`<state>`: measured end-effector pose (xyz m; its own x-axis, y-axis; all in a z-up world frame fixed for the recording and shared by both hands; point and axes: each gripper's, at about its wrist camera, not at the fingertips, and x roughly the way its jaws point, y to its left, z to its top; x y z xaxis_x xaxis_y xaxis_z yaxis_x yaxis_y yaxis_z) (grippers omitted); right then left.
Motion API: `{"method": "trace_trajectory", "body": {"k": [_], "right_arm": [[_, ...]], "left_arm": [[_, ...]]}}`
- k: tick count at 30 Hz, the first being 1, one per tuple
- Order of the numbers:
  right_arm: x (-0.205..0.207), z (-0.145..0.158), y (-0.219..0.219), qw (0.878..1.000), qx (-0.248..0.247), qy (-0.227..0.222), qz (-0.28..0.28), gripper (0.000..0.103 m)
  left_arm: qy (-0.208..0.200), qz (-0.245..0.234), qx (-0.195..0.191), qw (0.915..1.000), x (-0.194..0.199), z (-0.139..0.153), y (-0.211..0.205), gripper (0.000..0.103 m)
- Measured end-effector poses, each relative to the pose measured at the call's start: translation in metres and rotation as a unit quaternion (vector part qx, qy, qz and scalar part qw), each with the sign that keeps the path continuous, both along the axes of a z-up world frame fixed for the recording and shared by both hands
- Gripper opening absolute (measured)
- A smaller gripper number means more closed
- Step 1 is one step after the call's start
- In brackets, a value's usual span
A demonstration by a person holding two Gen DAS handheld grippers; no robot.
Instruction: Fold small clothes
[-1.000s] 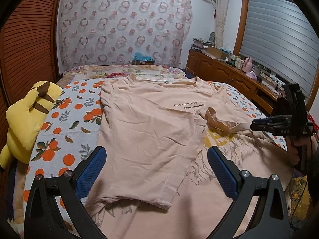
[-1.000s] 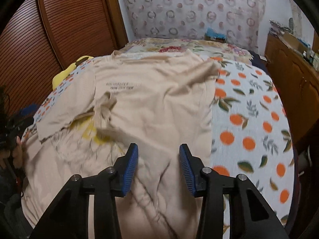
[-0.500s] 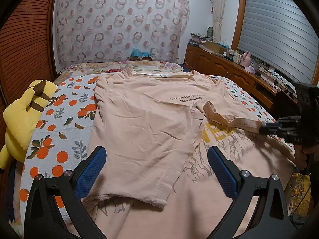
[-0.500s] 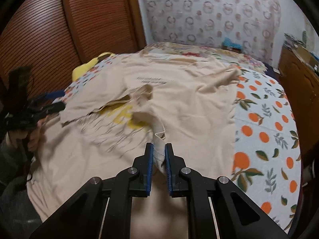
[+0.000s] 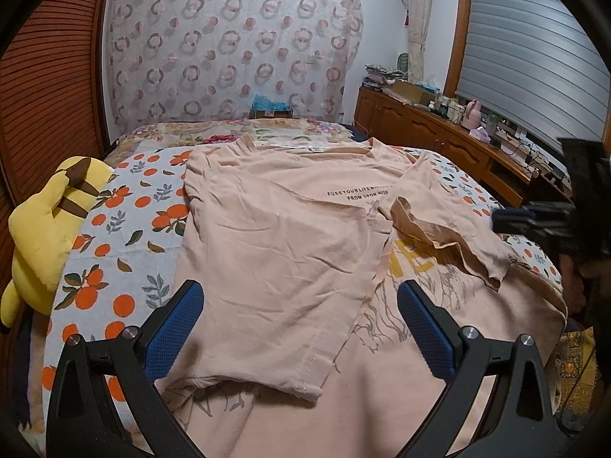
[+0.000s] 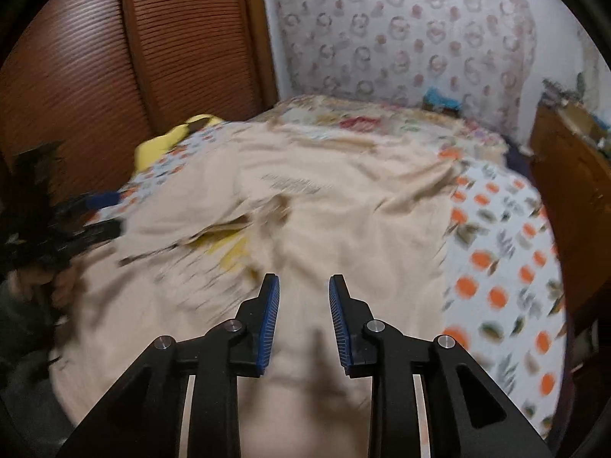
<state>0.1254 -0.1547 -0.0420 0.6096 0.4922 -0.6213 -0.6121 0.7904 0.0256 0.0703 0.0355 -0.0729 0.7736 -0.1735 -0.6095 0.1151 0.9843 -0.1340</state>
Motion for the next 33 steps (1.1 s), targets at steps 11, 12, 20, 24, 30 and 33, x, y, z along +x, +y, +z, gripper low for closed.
{"method": "trace_trajectory", "body": {"k": [11, 12, 20, 24, 30, 33], "right_arm": [[0.043, -0.021, 0.076, 0.996, -0.055, 0.024, 0.062, 0.040], [0.042, -0.023, 0.081, 0.995, -0.047, 0.027, 0.080, 0.046], [0.052, -0.014, 0.068, 0.997, -0.016, 0.021, 0.072, 0.053], [0.071, 0.000, 0.040, 0.999, -0.016, 0.003, 0.034, 0.070], [0.118, 0.004, 0.004, 0.998, -0.028, 0.002, -0.052, 0.076], [0.140, 0.000, -0.004, 0.996, -0.034, 0.015, -0.081, 0.076]], "left_arm": [[0.001, -0.004, 0.036, 0.9993, 0.031, 0.015, 0.014, 0.102], [0.000, -0.002, 0.040, 0.9992, 0.034, 0.016, 0.017, 0.102], [0.018, 0.011, 0.035, 0.9991, 0.070, 0.014, 0.043, 0.102], [0.030, 0.015, 0.049, 0.9982, 0.093, 0.009, 0.050, 0.102], [0.043, 0.013, 0.061, 0.9971, 0.125, 0.004, 0.059, 0.102], [0.054, 0.013, 0.059, 0.9967, 0.142, 0.001, 0.066, 0.102]]}}
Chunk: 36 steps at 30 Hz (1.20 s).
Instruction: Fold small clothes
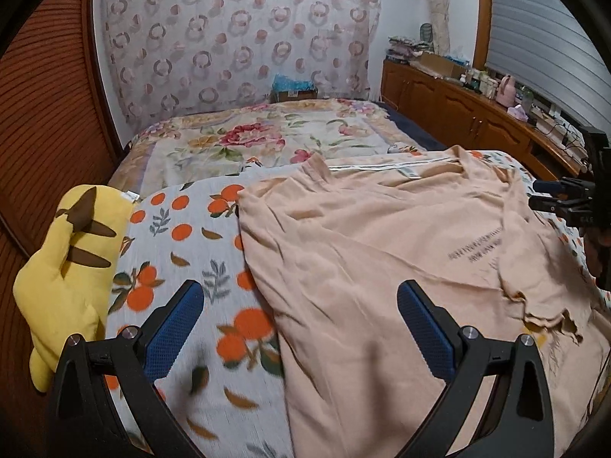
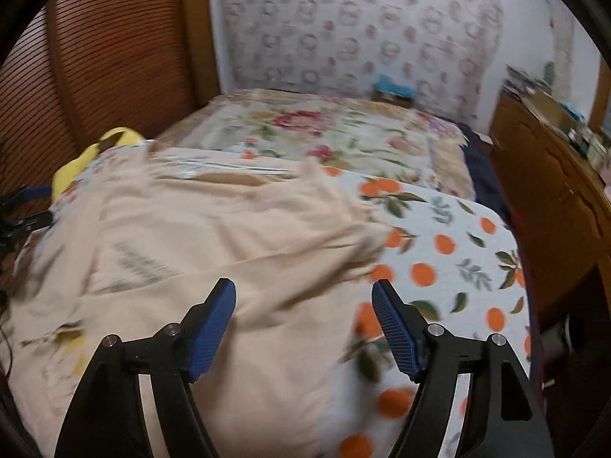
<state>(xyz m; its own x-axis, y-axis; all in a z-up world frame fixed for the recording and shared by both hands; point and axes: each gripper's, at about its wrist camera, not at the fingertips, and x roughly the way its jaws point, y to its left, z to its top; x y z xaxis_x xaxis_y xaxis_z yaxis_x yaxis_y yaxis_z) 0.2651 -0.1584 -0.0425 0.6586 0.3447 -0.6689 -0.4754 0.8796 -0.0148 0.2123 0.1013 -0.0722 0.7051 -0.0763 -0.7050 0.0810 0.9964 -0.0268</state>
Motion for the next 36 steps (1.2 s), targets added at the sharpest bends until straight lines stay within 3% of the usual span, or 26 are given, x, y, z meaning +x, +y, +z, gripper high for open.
{"method": "trace_trajectory", "body": {"k": [9, 25, 27, 30, 36], "right_arm": [[0.053, -0.016, 0.002, 0.999, 0.009, 0.027, -0.030, 0.076], [0.058, -0.015, 0.007, 1.000, -0.011, 0.015, -0.024, 0.076], [0.058, -0.015, 0.008, 1.000, -0.012, 0.014, -0.023, 0.076], [0.058, -0.015, 0.008, 1.000, -0.013, 0.014, -0.025, 0.076], [0.059, -0.015, 0.008, 0.999, -0.016, 0.014, -0.026, 0.076]], "left_arm": [[0.027, 0.007, -0.001, 0.9996, 0.037, -0.013, 0.015, 0.102], [0.057, 0.004, -0.011, 0.9983, 0.072, -0.024, 0.028, 0.100], [0.062, -0.009, -0.032, 0.9975, 0.076, -0.024, 0.029, 0.079], [0.067, -0.015, -0.044, 0.9967, 0.081, -0.023, 0.031, 0.064], [0.079, -0.005, -0.049, 0.9957, 0.082, -0.019, 0.037, 0.063]]}}
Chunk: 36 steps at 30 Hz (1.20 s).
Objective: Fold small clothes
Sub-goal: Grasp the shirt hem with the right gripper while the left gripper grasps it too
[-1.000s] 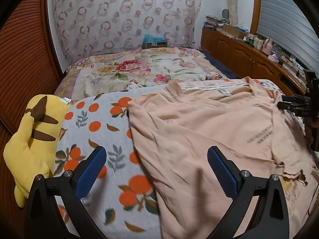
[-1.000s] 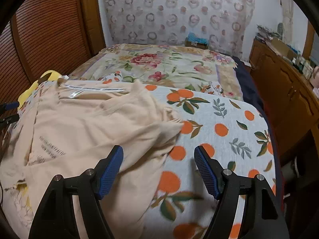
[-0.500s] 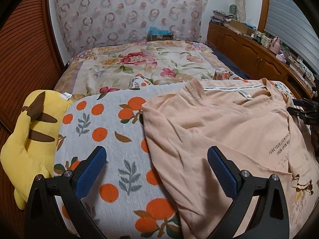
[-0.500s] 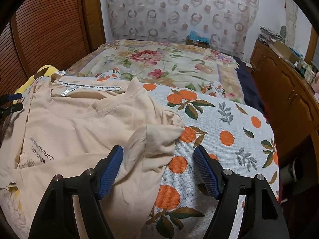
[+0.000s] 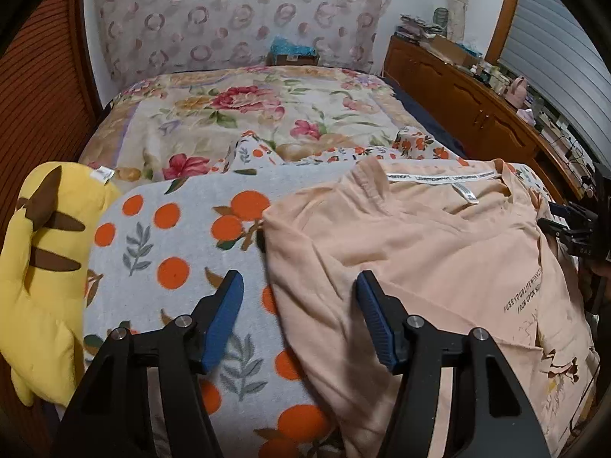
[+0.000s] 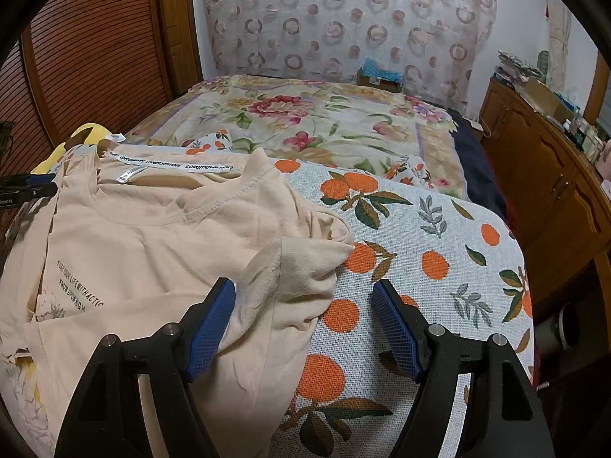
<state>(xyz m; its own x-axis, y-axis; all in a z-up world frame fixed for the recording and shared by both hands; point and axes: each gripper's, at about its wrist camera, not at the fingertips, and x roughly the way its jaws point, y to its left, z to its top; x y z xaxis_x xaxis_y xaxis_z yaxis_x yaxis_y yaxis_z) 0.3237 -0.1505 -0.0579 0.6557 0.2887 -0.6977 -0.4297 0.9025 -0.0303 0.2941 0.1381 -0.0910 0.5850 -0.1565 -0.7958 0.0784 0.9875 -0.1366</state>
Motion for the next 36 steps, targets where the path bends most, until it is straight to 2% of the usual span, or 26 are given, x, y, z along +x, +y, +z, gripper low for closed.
{"method": "trace_trajectory", "body": {"k": [7, 10, 12, 14, 16, 17, 18, 21, 26, 30, 33, 36], "right_arm": [[0.001, 0.000, 0.000, 1.000, -0.002, 0.000, -0.002, 0.076], [0.001, -0.001, 0.001, 1.000, -0.002, -0.001, -0.002, 0.076], [0.001, -0.001, 0.001, 1.000, -0.002, 0.000, -0.002, 0.075], [0.000, 0.000, 0.002, 1.000, 0.001, -0.001, 0.009, 0.064], [-0.001, 0.002, 0.007, 1.000, 0.001, -0.002, 0.030, 0.032], [-0.002, 0.003, 0.011, 0.999, -0.002, 0.000, 0.036, 0.026], [-0.002, 0.003, 0.015, 0.999, -0.003, 0.002, 0.043, 0.011], [-0.008, 0.006, 0.023, 0.998, -0.013, -0.009, 0.054, 0.008], [-0.041, 0.030, 0.012, 0.997, 0.017, -0.051, 0.048, 0.008], [-0.084, 0.056, -0.010, 0.994, 0.052, -0.089, 0.039, 0.007], [-0.125, 0.072, -0.026, 0.991, 0.072, -0.109, 0.040, 0.007], [-0.164, 0.073, -0.042, 0.988, 0.083, -0.122, 0.043, 0.007]], "left_arm": [[-0.008, -0.001, -0.017, 0.9998, -0.007, 0.009, 0.009, 0.062], [0.004, -0.018, -0.020, 0.9996, -0.003, 0.003, 0.005, 0.053], [-0.001, -0.019, -0.009, 0.9998, -0.002, 0.002, 0.001, 0.051], [-0.002, -0.022, -0.007, 0.9997, -0.001, 0.003, -0.003, 0.046], [-0.004, -0.030, -0.012, 0.9995, -0.001, 0.003, -0.008, 0.033], [-0.002, -0.036, -0.015, 0.9992, -0.001, 0.003, -0.010, 0.014], [0.006, -0.046, -0.036, 0.9983, -0.002, 0.004, -0.011, 0.006], [-0.010, -0.045, -0.036, 0.9983, -0.014, 0.012, -0.016, 0.006], [-0.072, -0.055, -0.047, 0.9948, -0.065, 0.054, -0.020, 0.005], [-0.113, -0.065, -0.046, 0.9904, -0.116, 0.086, -0.025, 0.005], [-0.133, -0.072, -0.044, 0.9876, -0.151, 0.097, -0.030, 0.005], [-0.146, -0.080, -0.043, 0.9850, -0.193, 0.102, -0.036, 0.005]]}}
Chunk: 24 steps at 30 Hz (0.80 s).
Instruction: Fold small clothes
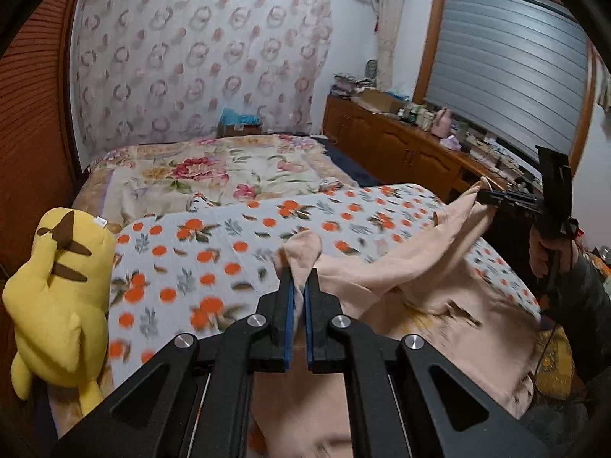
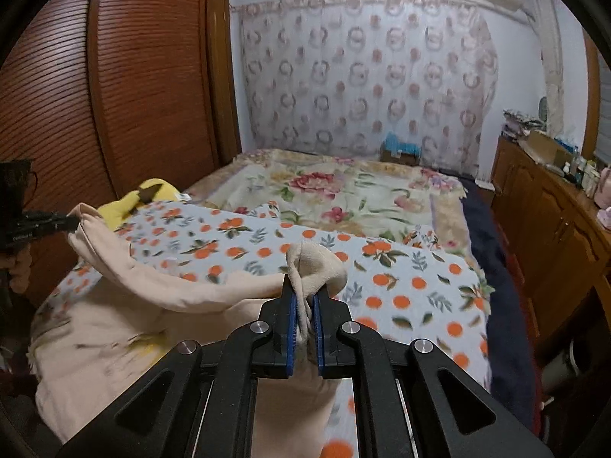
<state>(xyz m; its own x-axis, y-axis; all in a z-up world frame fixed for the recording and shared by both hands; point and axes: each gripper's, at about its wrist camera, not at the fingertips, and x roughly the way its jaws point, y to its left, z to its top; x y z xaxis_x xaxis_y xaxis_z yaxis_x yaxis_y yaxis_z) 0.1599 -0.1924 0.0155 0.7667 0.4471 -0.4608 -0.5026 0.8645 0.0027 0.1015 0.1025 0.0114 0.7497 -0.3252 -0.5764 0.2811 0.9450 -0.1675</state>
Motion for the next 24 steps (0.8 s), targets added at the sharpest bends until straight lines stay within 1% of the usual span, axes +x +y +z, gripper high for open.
{"method": "trace_trajectory", "body": {"k": [5, 7, 10, 12, 13, 14, 19, 22, 23, 24], "right_arm": [[-0.068, -0.009, -0.023, 1.000, 0.008, -0.004, 0.003, 0.007], [-0.100, -0.013, -0.035, 0.999, 0.041, 0.013, 0.007, 0.007], [-0.138, -0.020, -0.049, 0.998, 0.058, 0.019, 0.009, 0.007], [-0.153, -0.027, -0.058, 0.998, 0.061, 0.031, 0.010, 0.007], [-0.160, -0.034, -0.061, 0.998, 0.054, 0.037, 0.008, 0.008], [-0.163, -0.036, -0.063, 0.998, 0.049, 0.045, 0.005, 0.008], [-0.159, -0.079, -0.069, 0.993, -0.002, 0.119, -0.005, 0.008], [-0.151, -0.091, -0.069, 0.991, -0.026, 0.133, -0.013, 0.008], [-0.148, -0.092, -0.071, 0.991, -0.030, 0.133, -0.015, 0.012], [-0.144, -0.089, -0.070, 0.991, -0.032, 0.131, -0.019, 0.021]], "left_arm": [[-0.021, 0.006, -0.004, 0.9997, -0.059, 0.004, -0.002, 0.005], [-0.030, 0.013, -0.016, 0.9993, -0.082, 0.005, 0.000, 0.005], [-0.024, 0.018, -0.025, 0.9993, -0.108, -0.004, 0.000, 0.005], [-0.014, 0.021, -0.020, 0.9995, -0.119, -0.016, -0.001, 0.005], [-0.008, 0.025, -0.013, 0.9996, -0.123, -0.024, -0.002, 0.006], [-0.002, 0.029, -0.011, 0.9995, -0.125, -0.031, -0.002, 0.006], [0.027, 0.035, -0.006, 0.9990, -0.129, -0.062, 0.001, 0.006], [0.036, 0.041, -0.008, 0.9985, -0.132, -0.068, 0.003, 0.008], [0.035, 0.044, -0.009, 0.9984, -0.132, -0.068, 0.004, 0.009], [0.034, 0.047, -0.008, 0.9983, -0.134, -0.067, 0.005, 0.011]]}}
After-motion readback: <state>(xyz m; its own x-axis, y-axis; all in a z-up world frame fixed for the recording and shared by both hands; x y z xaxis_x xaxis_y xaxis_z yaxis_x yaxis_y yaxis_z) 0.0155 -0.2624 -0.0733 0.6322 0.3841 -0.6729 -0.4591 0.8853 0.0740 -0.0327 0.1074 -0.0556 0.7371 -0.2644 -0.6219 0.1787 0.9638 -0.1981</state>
